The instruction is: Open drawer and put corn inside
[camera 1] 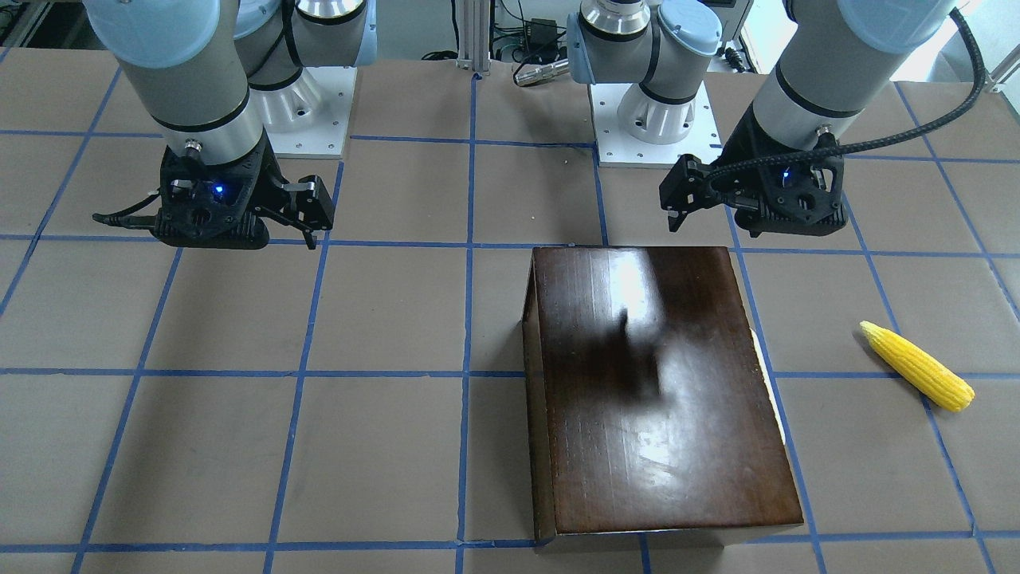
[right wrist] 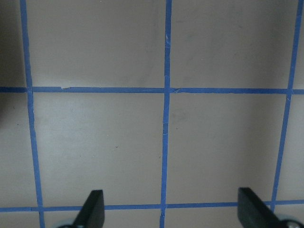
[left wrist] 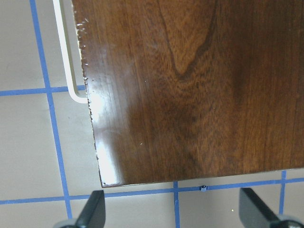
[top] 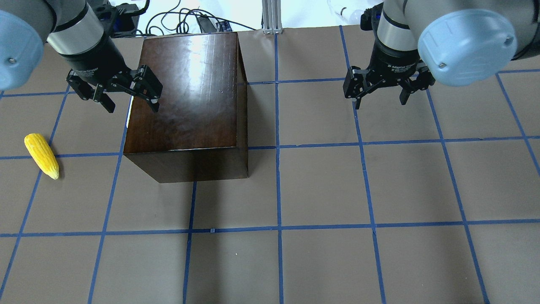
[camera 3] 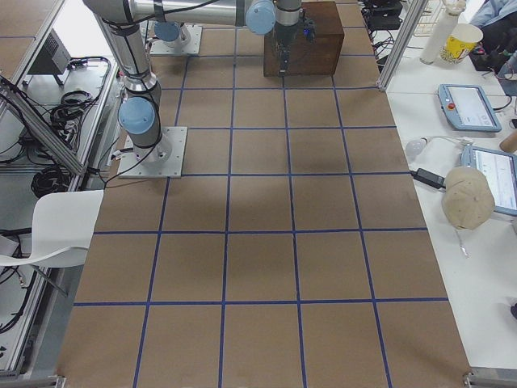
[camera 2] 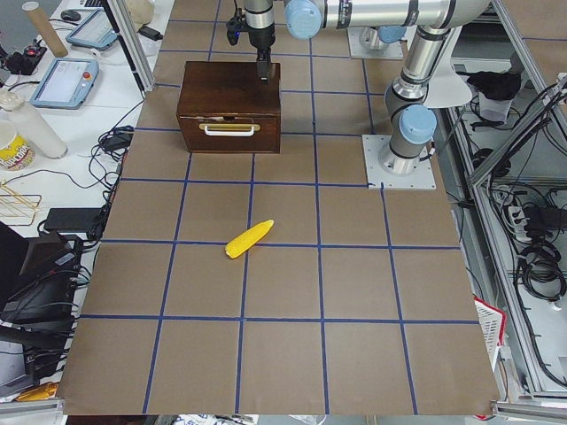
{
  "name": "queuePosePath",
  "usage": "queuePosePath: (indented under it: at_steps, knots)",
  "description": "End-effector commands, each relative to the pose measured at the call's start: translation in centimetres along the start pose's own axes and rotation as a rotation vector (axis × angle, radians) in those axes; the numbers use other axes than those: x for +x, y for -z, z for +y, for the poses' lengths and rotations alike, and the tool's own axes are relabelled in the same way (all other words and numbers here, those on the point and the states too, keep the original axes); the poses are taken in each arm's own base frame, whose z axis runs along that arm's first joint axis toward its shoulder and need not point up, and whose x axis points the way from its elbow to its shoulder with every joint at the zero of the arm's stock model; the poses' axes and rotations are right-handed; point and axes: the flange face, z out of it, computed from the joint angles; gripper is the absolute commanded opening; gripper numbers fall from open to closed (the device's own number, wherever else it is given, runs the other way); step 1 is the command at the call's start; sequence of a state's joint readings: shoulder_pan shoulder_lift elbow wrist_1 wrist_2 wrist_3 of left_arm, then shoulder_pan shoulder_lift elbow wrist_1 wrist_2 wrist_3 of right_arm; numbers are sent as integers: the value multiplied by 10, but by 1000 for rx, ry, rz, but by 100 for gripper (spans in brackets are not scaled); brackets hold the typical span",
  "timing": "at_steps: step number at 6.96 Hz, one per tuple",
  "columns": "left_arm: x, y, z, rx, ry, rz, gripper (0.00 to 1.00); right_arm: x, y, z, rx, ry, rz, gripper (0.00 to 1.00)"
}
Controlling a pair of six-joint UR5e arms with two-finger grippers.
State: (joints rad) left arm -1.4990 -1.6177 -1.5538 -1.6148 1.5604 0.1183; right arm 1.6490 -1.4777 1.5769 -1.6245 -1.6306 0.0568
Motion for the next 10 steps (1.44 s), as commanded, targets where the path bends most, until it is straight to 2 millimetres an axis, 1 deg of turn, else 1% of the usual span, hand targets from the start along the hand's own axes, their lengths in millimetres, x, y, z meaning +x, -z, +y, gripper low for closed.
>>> queuePosePath:
  at_steps: [1, 2, 3, 4, 5, 6, 7, 8, 9, 10]
  knots:
    - [-3, 0, -5, 3, 13, -6, 100, 0, 1, 0, 1, 0, 0, 100]
    - [-8, 7, 0, 17, 11, -26, 100, 0, 0, 0, 0, 0, 0, 100]
    - [-28, 11, -1, 19, 39, -52, 100, 0, 1, 0, 3, 0, 0, 100]
    - [-52, 14, -5, 24, 74, -47, 100, 0, 1, 0, 1, 0, 0, 100]
    - [-69, 26, -5, 42, 64, -56, 100, 0, 1, 0, 3, 0, 0, 100]
    - [-92, 40, -10, 64, 93, -72, 100, 0, 1, 0, 3, 0, 1, 100]
    - [-122, 47, -16, 71, 86, -78, 100, 0, 0, 0, 1, 0, 0, 100]
    - [-155, 36, -19, 32, 9, -103, 100, 0, 1, 0, 1, 0, 1, 100]
    - [-184, 26, -23, 20, 26, -84, 100, 0, 1, 0, 1, 0, 1, 100]
    - [-203, 18, -28, 12, 50, -72, 100, 0, 1, 0, 1, 0, 1, 100]
